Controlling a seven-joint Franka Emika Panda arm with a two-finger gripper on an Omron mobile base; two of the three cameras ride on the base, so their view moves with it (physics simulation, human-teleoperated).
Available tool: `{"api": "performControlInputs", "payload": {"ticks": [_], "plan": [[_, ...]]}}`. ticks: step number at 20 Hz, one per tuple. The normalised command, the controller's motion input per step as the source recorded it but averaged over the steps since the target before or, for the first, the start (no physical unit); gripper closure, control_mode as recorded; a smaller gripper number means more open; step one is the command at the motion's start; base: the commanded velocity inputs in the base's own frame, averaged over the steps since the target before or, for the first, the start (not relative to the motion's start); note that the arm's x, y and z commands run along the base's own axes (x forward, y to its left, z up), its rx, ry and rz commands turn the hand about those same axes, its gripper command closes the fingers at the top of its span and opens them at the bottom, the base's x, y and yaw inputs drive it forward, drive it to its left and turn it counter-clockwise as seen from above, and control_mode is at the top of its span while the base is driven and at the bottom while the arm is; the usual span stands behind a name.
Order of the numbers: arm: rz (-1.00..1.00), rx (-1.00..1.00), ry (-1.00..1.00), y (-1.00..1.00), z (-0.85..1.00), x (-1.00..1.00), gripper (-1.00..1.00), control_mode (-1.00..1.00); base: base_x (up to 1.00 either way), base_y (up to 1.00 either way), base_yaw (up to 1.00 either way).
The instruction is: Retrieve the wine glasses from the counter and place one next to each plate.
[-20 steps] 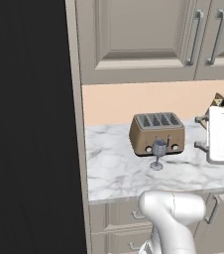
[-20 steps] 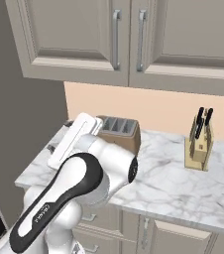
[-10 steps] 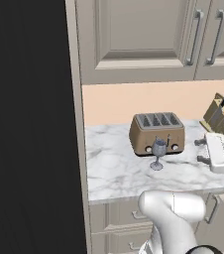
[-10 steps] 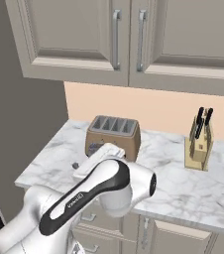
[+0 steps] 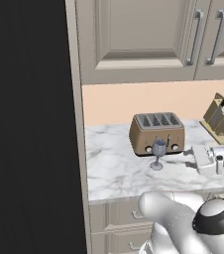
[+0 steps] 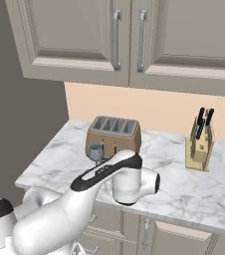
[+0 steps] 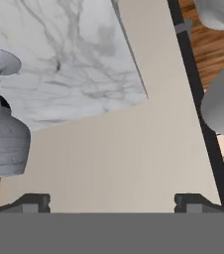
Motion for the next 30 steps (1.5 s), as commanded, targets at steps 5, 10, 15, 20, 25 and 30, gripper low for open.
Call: {"api": "performControlInputs", "payload": {"ticks": [5, 10, 15, 20, 25, 30], "plan": [[0.09, 0.01, 0.02, 0.0, -0.44, 0.68, -1.0, -1.0, 0.0, 0.0, 0.0], [0.0, 0.0, 0.02, 0.0, -0.25, 0.49, -1.0, -1.0, 0.0, 0.0, 0.0], [-0.05, -0.01, 0.0, 0.0, -0.17, 0.18, -1.0, -1.0, 0.0, 0.0, 0.0], [-0.16, -0.06, -0.03, 0.13, -0.21, 0.05, -1.0, -1.0, 0.0, 0.0, 0.0], [-0.19, -0.06, 0.05, 0.29, -0.2, 0.29, -1.0, -1.0, 0.0, 0.0, 0.0], [-0.11, 0.0, 0.11, 0.04, -0.18, 0.25, -1.0, -1.0, 0.0, 0.0, 0.0]]}}
